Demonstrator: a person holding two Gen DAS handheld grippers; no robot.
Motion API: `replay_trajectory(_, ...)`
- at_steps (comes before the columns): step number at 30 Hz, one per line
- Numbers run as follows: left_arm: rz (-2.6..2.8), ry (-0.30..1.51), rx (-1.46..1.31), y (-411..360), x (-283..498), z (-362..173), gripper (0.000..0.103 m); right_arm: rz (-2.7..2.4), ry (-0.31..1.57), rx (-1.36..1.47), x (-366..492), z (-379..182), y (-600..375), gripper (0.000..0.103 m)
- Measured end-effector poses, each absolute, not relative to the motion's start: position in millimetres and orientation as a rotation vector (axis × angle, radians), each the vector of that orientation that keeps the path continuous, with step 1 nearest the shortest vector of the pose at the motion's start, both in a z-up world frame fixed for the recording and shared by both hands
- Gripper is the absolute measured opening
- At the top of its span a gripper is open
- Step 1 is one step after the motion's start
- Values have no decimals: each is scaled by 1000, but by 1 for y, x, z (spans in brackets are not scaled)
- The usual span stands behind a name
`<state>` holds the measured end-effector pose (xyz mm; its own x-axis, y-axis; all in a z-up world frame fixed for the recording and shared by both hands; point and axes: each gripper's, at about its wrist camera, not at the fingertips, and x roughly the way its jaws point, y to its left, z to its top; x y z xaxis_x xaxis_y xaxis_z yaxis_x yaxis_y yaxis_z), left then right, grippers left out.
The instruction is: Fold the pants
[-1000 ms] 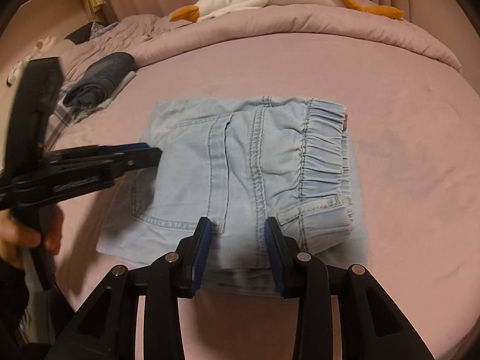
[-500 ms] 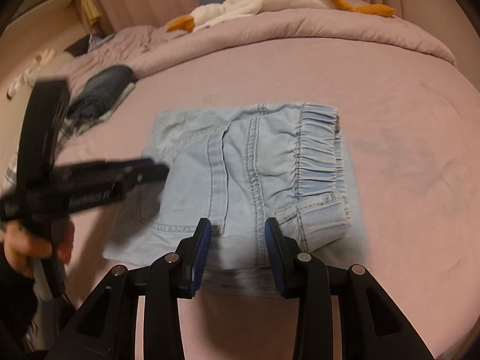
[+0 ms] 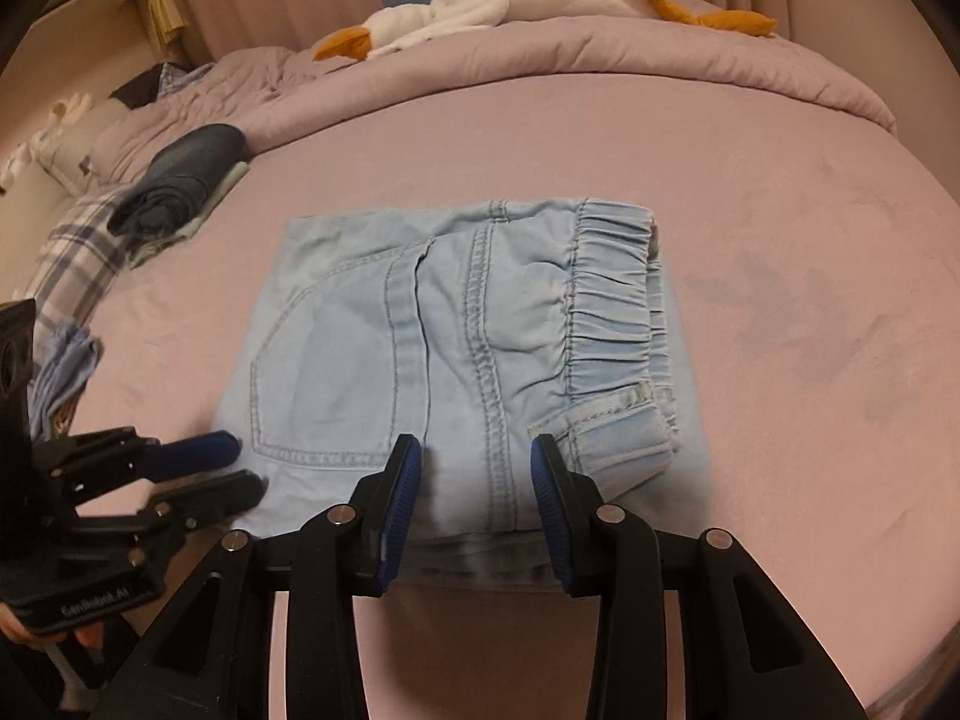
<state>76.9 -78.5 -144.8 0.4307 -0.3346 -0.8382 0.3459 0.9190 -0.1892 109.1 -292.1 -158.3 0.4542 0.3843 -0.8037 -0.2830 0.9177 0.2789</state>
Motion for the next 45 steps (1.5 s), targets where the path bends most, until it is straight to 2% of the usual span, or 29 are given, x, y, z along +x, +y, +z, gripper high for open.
replay_trajectory(15,-429,1056,4,-74,67,-148,31,390,1018,85,104,-153,-295,41)
replay_trajectory(21,-428,1055,1,-73,63,-150,31,375,944,121,106,-134,-304,41)
replay_trajectory(29,-432,1057,-1,-73,62,-151,31,318,995,76,118,-157,-308,41)
replay_trajectory(36,-433,1053,-22,-71,61,-149,31,333,995,78,117,-153,-309,44)
replay_trajectory(41,-434,1032,-73,-63,60,-145,37,336,973,141,112,-143,-317,44)
replay_trajectory(45,-428,1021,-125,-53,58,-141,45,334,957,188,108,-137,-328,49)
